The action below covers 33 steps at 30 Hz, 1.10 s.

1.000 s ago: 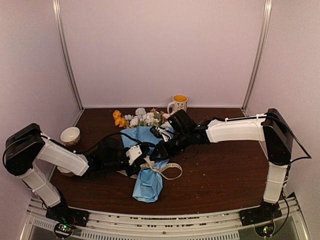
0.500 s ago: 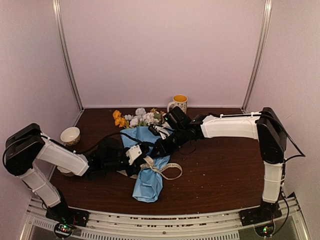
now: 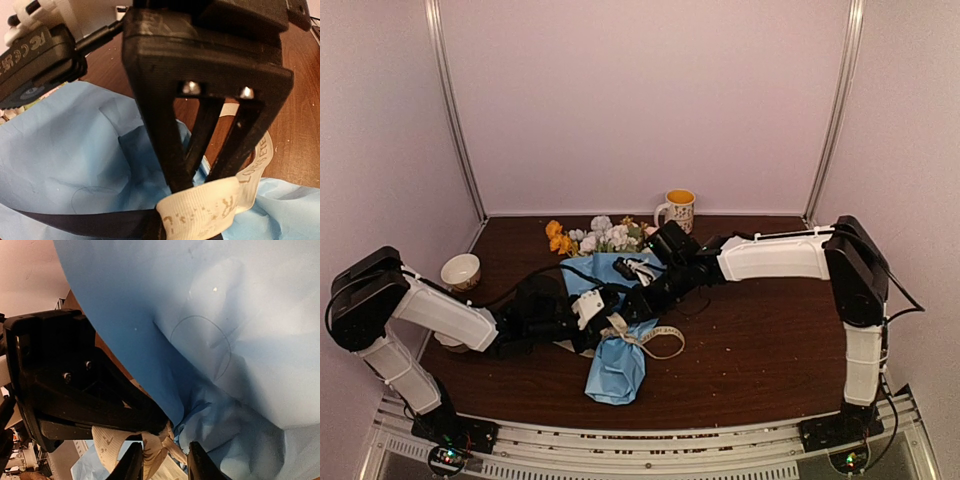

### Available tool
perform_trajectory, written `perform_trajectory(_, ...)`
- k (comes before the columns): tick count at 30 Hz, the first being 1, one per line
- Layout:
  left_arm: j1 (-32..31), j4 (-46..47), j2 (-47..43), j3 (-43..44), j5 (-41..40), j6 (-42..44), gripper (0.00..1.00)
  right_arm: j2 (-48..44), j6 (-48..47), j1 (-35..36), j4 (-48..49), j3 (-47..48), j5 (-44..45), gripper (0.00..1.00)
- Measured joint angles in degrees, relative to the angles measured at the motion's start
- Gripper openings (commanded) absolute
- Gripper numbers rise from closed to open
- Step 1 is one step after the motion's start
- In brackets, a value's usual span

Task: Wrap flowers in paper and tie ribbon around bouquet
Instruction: Cross the half-tied ribbon over the folded bouquet.

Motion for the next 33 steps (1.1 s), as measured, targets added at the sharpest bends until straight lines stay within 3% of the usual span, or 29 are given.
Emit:
perform_trajectory(4,0.0,-0.3,0.0,0.2,0.0,-0.1,0.00,0.8,-0.3,0.3,0.0,0.0,-0.9,0.32)
perform_trajectory(10,0.0,-0.4,0.2,0.4,-0.1,-0.1,0.00,0.9,0.0,0.6,0.3,0.0,-1.0,0.08)
perform_trajectory(13,0.0,-0.7,0.3,0.7,-0.1,-0.1,0.00,0.9,0.6,0.7,0.8,0.0,-0.6,0.00)
perform_trajectory(16,0.0,-0.9,0.3,0.7,-0.2,-0.3,0.00,0.9,0.9,0.7,1.0,0.0,0.0,0.00)
perform_trajectory(17,0.0,-1.0,0.3,0.7,-0.2,-0.3,0.02,0.9,1.1,0.7,1.0,0.0,0.4,0.00)
perform_trajectory(21,0.0,-1.8,0.1,0.8,-1.3,-0.9,0.29,0.9,1.2,0.6,1.1,-0.2,1.7,0.00)
perform_trajectory(23,0.2,-3.8,-0.9,0.9,-1.4,-1.4,0.38,0.9,1.4,0.4,1.4,-0.8,2.6,0.00)
perform_trajectory(28,0.2,-10.7,-5.4,2.2,-1.2,-2.8,0.53,0.1,2.4,-0.3,1.7,-3.1,4.5,0.00)
perform_trajectory(33,0.2,-24.2,-6.8,8.3,0.0,-4.6,0.57,-1.6,2.9,-0.4,2.6,-3.8,5.8,0.00)
